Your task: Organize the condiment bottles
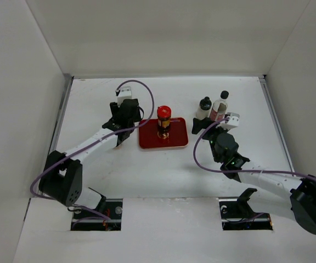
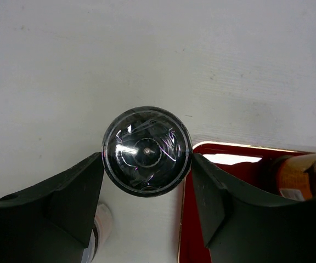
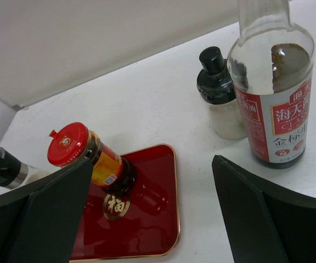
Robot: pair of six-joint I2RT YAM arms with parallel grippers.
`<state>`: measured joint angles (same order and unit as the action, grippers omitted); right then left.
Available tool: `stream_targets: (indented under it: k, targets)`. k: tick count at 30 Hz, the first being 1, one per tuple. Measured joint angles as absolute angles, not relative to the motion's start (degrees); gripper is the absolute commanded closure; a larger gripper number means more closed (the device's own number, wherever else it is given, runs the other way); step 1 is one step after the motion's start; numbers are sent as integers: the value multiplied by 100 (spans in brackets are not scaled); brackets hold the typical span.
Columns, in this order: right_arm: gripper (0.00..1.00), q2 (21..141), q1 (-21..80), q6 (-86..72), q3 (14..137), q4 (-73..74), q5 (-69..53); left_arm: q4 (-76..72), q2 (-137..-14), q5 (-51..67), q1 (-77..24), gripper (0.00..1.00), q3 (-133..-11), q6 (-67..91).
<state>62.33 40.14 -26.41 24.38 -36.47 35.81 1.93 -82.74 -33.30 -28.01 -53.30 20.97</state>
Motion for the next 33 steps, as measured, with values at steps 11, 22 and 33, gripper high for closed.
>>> stream_targets:
  k: [11, 22, 33]
  targets:
    - [3, 6230, 4014, -2641, 2438, -3647, 3581, 263, -7631, -3459, -3835, 58, -5487, 2010]
    - [3, 6228, 4014, -2641, 2438, -3647, 3581, 8, -8420, -3448, -4056, 57, -5494, 2010]
    - [3, 6230, 4014, -2639, 2438, -3649, 3581, -729, -8490, -3457, -4053, 46, -5218, 2005]
